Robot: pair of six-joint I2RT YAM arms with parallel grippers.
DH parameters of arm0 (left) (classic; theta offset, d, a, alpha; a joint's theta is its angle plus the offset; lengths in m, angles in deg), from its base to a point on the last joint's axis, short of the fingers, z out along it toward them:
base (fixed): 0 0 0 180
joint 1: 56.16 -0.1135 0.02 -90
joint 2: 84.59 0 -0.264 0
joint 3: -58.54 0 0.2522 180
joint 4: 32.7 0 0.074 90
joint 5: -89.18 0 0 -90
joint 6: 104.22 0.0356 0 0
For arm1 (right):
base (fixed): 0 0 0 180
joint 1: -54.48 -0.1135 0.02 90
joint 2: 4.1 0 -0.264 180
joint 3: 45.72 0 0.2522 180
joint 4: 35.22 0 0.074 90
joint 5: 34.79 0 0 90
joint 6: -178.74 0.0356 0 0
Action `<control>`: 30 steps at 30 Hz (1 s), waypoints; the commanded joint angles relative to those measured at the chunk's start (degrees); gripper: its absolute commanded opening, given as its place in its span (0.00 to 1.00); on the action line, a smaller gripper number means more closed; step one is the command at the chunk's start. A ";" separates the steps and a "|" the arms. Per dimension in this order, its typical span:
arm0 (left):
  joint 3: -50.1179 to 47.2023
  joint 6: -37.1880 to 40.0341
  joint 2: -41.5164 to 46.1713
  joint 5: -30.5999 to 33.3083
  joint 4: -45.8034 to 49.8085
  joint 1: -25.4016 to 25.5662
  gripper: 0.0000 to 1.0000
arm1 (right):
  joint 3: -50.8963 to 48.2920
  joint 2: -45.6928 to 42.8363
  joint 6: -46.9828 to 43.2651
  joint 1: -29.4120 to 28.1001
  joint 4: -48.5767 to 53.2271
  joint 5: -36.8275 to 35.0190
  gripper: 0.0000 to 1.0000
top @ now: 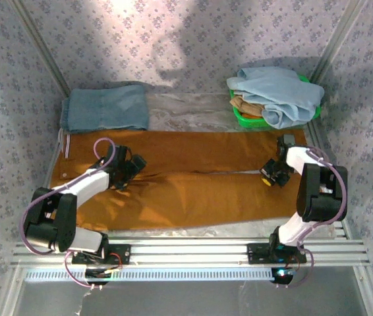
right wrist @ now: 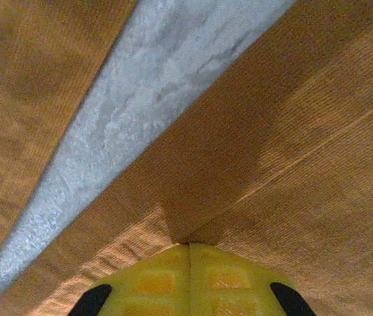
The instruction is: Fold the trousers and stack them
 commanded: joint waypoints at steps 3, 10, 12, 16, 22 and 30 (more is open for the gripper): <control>1.54 -2.80 6.26 7.18 7.08 -0.08 0.99 | -1.99 -0.04 -0.83 2.29 -2.67 -5.31 0.00; 5.86 6.06 11.07 4.34 10.38 -5.38 1.00 | 3.06 -6.91 -1.10 -10.00 -0.70 -4.18 0.00; 6.83 6.78 8.32 3.56 9.32 -8.04 1.00 | 5.27 -4.98 -0.68 -13.43 -2.11 -4.09 0.00; 9.39 7.27 -0.53 3.78 6.37 -10.60 1.00 | 10.85 5.54 0.59 -16.97 -6.16 -4.59 0.00; 10.36 6.32 -8.16 2.95 1.53 -14.41 1.00 | 13.46 13.56 1.43 -15.36 -8.37 -6.93 0.00; 12.60 7.53 -14.03 1.97 0.37 -15.54 1.00 | 8.77 10.02 1.52 -11.10 -7.99 -6.75 0.00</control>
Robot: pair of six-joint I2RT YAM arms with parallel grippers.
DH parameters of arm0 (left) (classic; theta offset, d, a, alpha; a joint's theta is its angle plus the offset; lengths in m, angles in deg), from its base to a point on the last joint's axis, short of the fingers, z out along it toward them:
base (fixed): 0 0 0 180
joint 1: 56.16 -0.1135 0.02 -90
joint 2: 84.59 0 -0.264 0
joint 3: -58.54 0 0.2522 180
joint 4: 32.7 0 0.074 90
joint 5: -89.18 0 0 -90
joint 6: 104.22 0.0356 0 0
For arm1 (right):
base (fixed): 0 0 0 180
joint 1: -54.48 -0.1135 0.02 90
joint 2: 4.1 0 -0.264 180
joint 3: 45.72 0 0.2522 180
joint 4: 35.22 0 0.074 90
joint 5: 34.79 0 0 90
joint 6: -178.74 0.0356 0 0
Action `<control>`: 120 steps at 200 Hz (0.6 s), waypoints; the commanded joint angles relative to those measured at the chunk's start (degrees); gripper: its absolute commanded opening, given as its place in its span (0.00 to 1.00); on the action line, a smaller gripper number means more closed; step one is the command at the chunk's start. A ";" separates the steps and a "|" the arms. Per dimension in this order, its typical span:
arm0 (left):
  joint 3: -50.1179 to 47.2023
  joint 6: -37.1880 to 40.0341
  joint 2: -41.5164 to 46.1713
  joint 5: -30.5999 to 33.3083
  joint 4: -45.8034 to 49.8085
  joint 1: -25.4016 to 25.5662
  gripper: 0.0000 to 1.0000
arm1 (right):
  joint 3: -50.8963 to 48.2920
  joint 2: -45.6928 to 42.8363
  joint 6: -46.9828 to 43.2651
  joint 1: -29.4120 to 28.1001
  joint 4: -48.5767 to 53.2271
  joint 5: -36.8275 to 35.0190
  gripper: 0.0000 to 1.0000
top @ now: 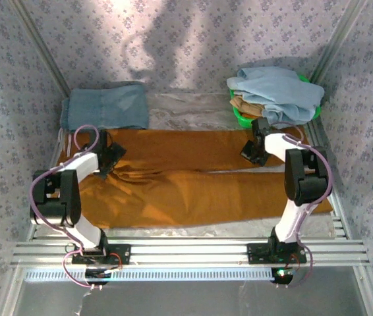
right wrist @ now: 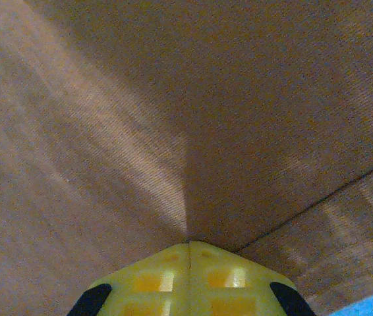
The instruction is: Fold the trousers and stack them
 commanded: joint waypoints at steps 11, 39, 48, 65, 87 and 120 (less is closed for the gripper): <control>0.41 0.75 -1.09 0.27 -2.21 -1.51 1.00 | -3.43 -2.07 0.79 1.73 3.74 -0.46 0.00; 1.22 1.49 4.29 1.91 3.12 -2.71 1.00 | -2.14 -4.47 -0.49 -0.31 3.60 2.38 0.00; 1.41 1.93 7.86 4.06 6.55 -2.90 1.00 | -0.76 -5.30 -1.20 -1.25 4.65 2.58 0.00; 1.44 1.26 15.71 9.25 15.18 -4.43 1.00 | 1.53 -7.05 -2.12 -3.02 6.75 2.67 0.00; 0.39 -0.48 25.01 12.36 27.18 -11.12 1.00 | 3.29 -9.35 -2.16 -5.51 8.52 3.31 0.00; -5.71 -1.59 37.13 12.72 33.19 -29.42 0.99 | 3.51 -10.23 -2.15 -9.51 10.09 5.24 0.00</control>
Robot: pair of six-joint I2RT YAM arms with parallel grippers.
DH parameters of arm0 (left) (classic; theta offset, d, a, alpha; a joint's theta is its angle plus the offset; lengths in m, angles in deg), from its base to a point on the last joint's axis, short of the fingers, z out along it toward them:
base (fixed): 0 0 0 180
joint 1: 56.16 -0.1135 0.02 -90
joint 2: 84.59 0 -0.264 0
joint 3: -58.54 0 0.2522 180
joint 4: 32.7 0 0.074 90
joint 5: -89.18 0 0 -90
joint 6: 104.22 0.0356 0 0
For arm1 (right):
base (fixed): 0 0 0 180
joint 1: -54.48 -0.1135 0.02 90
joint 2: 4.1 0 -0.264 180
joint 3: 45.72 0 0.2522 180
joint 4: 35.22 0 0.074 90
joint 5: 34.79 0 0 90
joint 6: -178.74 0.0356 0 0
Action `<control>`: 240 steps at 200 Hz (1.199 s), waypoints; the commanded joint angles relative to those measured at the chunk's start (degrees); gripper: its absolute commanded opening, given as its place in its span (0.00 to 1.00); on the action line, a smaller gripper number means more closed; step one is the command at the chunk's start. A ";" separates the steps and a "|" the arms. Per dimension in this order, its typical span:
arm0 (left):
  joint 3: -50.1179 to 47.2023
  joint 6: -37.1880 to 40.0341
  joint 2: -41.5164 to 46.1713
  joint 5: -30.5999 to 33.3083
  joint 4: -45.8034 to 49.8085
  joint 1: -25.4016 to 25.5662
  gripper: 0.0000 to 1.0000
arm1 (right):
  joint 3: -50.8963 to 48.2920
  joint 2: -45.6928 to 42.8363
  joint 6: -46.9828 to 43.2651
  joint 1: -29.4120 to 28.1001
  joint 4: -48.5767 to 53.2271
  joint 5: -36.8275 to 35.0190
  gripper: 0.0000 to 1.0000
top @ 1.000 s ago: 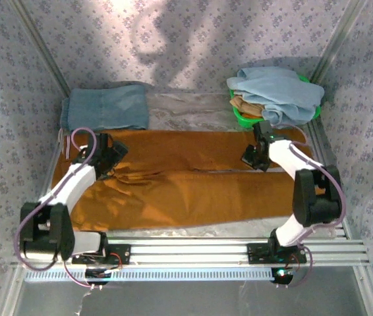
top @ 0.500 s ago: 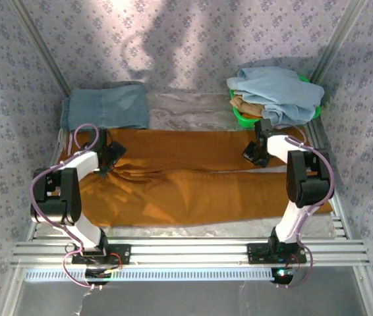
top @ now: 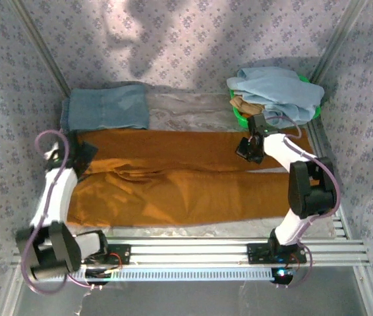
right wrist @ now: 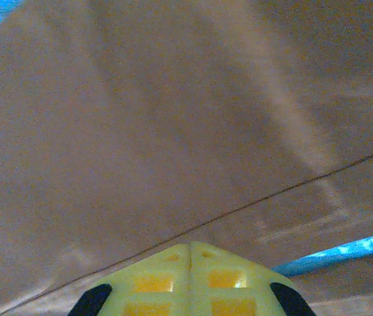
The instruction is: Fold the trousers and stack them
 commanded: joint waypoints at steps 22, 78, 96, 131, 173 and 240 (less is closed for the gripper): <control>-10.97 -2.92 9.36 -2.51 8.65 -22.21 0.94 | 1.96 0.07 -1.92 -4.70 4.67 3.68 0.00; -20.35 -2.73 9.45 -3.52 2.58 -24.13 0.92 | 0.90 0.44 -3.28 -7.11 4.40 5.12 0.01; -21.12 -1.99 9.55 -3.40 2.84 -24.19 0.91 | 0.55 0.18 -3.28 -7.12 4.37 5.08 0.01; -22.54 -0.43 9.43 -3.22 1.97 -24.06 0.84 | 0.05 -1.27 -3.37 -6.09 4.49 4.31 0.01; -26.76 0.23 6.94 -7.36 -7.77 -24.07 0.79 | 0.07 -2.92 -3.28 -5.52 4.87 4.49 0.01; -27.66 0.41 7.13 -6.51 -7.42 -24.09 0.70 | -1.84 -5.09 -3.06 -4.80 5.47 3.88 0.01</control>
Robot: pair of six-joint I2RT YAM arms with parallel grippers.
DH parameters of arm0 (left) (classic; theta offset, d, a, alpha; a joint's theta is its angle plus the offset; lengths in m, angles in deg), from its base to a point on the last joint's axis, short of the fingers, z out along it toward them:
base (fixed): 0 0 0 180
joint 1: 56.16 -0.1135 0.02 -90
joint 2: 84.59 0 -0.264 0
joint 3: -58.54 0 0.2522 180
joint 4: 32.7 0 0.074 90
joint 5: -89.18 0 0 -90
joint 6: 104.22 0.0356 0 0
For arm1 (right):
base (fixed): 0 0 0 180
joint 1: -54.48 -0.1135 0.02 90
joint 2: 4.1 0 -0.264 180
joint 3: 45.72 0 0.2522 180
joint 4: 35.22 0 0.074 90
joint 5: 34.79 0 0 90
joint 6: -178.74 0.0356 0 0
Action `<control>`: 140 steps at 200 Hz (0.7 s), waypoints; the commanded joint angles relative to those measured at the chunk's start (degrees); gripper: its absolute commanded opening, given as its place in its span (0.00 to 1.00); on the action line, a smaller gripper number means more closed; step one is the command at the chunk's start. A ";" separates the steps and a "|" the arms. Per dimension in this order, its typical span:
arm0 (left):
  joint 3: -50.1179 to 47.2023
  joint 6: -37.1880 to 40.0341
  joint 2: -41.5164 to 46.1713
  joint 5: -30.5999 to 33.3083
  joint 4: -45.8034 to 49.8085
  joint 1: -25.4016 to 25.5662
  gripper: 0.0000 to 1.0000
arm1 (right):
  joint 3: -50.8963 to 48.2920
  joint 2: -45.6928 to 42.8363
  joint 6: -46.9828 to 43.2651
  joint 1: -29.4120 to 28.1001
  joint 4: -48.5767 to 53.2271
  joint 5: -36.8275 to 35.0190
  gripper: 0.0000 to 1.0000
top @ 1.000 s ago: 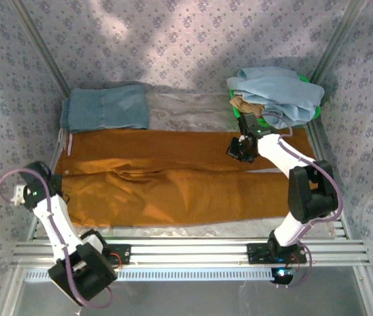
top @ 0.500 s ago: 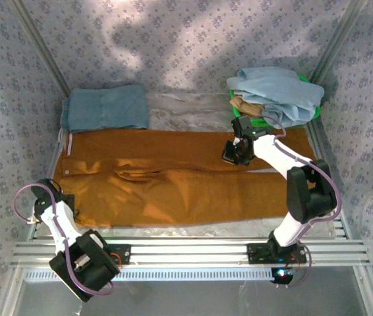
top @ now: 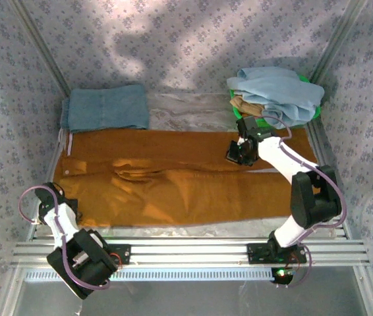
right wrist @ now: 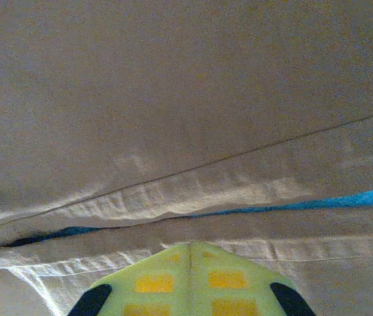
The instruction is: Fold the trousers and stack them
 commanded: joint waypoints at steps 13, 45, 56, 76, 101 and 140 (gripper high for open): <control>-1.46 0.47 0.53 -1.89 -3.02 -0.35 0.69 | -0.70 -2.15 -0.51 0.56 2.16 -0.44 0.01; -1.89 1.22 3.30 -1.24 -1.94 -0.37 0.53 | -0.80 -4.06 -0.68 1.30 3.30 -1.60 0.01; -2.15 1.20 3.76 -0.83 -1.94 -0.41 0.44 | -0.88 -4.44 -0.64 1.58 3.53 -1.42 0.01; -2.33 1.02 3.44 -1.41 -2.44 -0.46 0.33 | -0.83 -4.97 -0.62 1.54 3.88 -1.32 0.01; -1.74 0.89 3.24 -2.52 -2.31 -0.35 0.17 | -0.71 -5.43 -0.57 1.59 4.41 -1.49 0.01; -0.23 1.96 5.43 -4.02 -0.28 -0.44 0.02 | -0.92 -6.86 -0.16 1.81 6.17 -1.96 0.01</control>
